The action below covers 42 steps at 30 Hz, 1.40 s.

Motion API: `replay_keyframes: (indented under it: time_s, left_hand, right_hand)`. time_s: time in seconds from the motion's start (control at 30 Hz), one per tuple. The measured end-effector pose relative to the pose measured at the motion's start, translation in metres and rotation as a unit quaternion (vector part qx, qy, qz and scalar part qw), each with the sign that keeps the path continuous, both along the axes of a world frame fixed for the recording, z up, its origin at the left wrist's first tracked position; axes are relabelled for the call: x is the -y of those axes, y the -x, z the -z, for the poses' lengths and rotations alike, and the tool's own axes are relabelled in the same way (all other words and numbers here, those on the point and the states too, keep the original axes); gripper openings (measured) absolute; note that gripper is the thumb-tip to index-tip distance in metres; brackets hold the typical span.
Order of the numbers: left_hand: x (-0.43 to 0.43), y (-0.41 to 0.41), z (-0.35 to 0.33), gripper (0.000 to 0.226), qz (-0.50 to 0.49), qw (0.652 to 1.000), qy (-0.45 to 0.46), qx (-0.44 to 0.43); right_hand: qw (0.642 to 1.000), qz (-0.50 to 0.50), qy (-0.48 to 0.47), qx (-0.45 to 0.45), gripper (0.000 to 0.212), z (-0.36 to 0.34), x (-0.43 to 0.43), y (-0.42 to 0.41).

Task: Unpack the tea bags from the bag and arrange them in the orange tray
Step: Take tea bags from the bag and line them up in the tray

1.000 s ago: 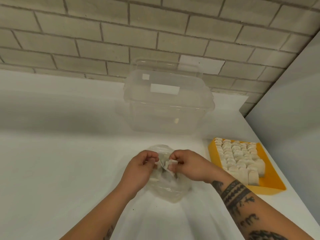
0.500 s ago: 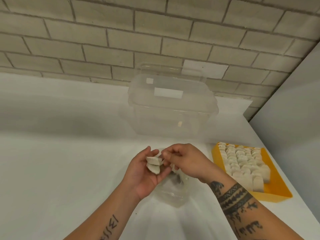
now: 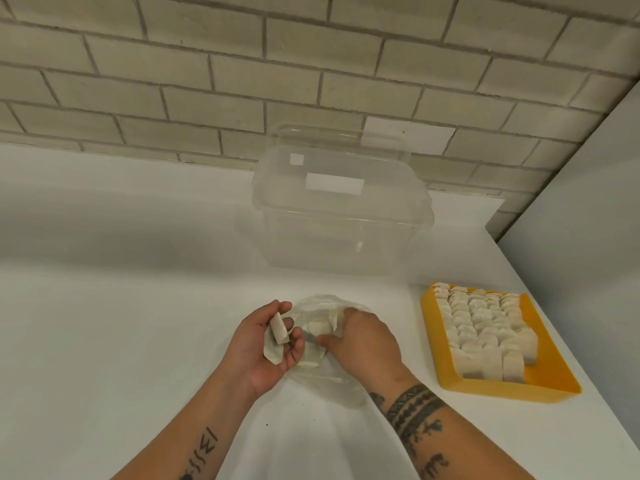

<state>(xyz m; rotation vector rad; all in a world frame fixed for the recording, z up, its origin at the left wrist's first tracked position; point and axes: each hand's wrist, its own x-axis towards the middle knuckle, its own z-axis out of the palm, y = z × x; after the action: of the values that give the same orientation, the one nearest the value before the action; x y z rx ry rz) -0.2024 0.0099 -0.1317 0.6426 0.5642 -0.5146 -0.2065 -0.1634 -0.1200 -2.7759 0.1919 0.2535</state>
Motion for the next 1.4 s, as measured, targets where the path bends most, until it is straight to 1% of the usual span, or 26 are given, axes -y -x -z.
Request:
replay_keyframes:
  time_s: [0.07,0.13,0.2,0.27,0.33,0.37,0.43,0.5,0.57,0.6,0.67,0.7,0.73,0.77,0.83,0.87,0.9,0.93,1.0,1.07,1.1,1.17,1.2,1.27,1.4]
  left_hand:
    - [0.000,0.001,0.004,0.016,-0.006,1.000,0.007,-0.009]
    - [0.000,0.000,0.005,0.015,-0.010,1.000,0.015,-0.015]
    - [0.000,0.000,0.005,0.013,-0.012,1.000,0.018,-0.017]
    - [0.002,0.000,0.002,0.018,-0.016,1.000,0.011,-0.013]
    - [0.003,0.000,0.001,0.026,-0.014,1.000,0.002,0.002]
    - [0.003,0.000,0.000,0.030,-0.008,1.000,-0.003,0.011]
    - [0.004,0.001,-0.003,0.033,0.005,0.999,-0.020,0.027]
    - [0.007,0.000,-0.005,0.030,0.024,0.998,-0.039,0.041]
    - [0.011,-0.002,-0.006,0.021,0.052,0.995,-0.061,0.064]
    - [0.013,-0.003,-0.007,0.019,0.067,0.993,-0.068,0.075]
    - [0.018,-0.003,-0.010,0.032,0.100,0.987,-0.076,0.100]
    - [0.021,-0.003,-0.011,0.038,0.113,0.984,-0.080,0.112]
    - [0.024,-0.003,-0.014,0.041,0.123,0.981,-0.085,0.121]
    - [0.026,-0.002,-0.016,0.043,0.128,0.980,-0.092,0.124]
    - [0.026,-0.002,-0.017,0.038,0.118,0.982,-0.094,0.111]
    - [0.024,-0.003,-0.016,0.033,0.109,0.985,-0.090,0.097]
    - [0.021,-0.004,-0.014,0.027,0.099,0.989,-0.080,0.080]
    - [0.017,-0.006,-0.012,0.023,0.086,0.992,-0.063,0.063]
    - [0.010,-0.008,-0.010,0.016,0.054,0.998,-0.016,0.030]
    - [0.002,-0.009,-0.010,0.015,0.027,0.999,0.029,0.015]
    - [-0.003,-0.009,-0.010,0.015,0.021,0.999,0.041,0.013]
    - [-0.009,-0.010,-0.009,0.022,0.015,0.999,0.048,0.008]
    - [-0.012,-0.010,-0.009,0.027,0.012,0.999,0.047,0.004]
    - [-0.015,-0.011,-0.008,0.033,0.014,0.999,0.034,0.003]
    - [-0.014,-0.009,0.000,0.030,0.021,1.000,-0.012,0.017]
  right_hand:
    - [1.000,-0.002,0.023,0.010,0.041,0.010,-0.003,-0.005]
    - [0.999,-0.018,0.045,0.020,0.033,0.018,-0.002,-0.009]
    - [0.999,-0.023,0.031,0.027,0.025,0.022,0.003,-0.010]
    - [0.999,-0.022,-0.034,0.018,0.021,0.020,0.010,-0.009]
    - [0.991,-0.005,-0.134,-0.006,0.016,0.012,0.016,-0.009]
    - [0.981,0.012,-0.192,-0.018,0.014,0.007,0.018,-0.010]
    - [0.951,0.043,-0.305,-0.038,0.010,-0.008,0.021,-0.008]
    - [0.928,0.050,-0.367,-0.041,0.003,-0.023,0.021,-0.006]
    - [0.924,0.047,-0.378,-0.025,0.020,-0.036,0.017,-0.005]
    - [0.931,0.043,-0.363,-0.010,0.024,-0.040,0.013,-0.005]
    - [0.949,0.016,-0.314,0.013,0.024,-0.045,0.004,-0.005]
    - [0.955,0.001,-0.298,0.008,0.025,-0.045,0.000,-0.005]
    - [0.956,-0.014,-0.294,-0.008,0.032,-0.046,-0.004,-0.004]
    - [0.955,-0.028,-0.294,-0.028,0.045,-0.047,-0.007,-0.003]
    - [0.947,-0.055,-0.311,-0.054,0.072,-0.047,-0.009,-0.001]
    - [0.940,-0.068,-0.328,-0.062,0.078,-0.048,-0.009,0.001]
    - [0.931,-0.075,-0.351,-0.068,0.079,-0.052,-0.008,0.001]
    - [0.921,-0.073,-0.377,-0.066,0.074,-0.054,-0.005,0.001]
    - [0.908,-0.039,-0.416,-0.038,0.057,-0.056,0.002,-0.001]
    - [0.918,0.007,-0.396,0.000,0.043,-0.051,0.009,-0.005]
    - [0.932,0.009,-0.362,0.010,0.038,-0.047,0.011,-0.007]
    - [0.965,-0.042,-0.258,-0.006,0.029,-0.035,0.013,-0.008]
    - [0.975,-0.076,-0.205,-0.025,0.026,-0.028,0.011,-0.007]
    - [0.981,-0.138,-0.125,-0.047,0.028,-0.013,0.006,-0.008]
    - [0.966,-0.253,0.003,-0.045,0.050,0.016,-0.006,-0.009]
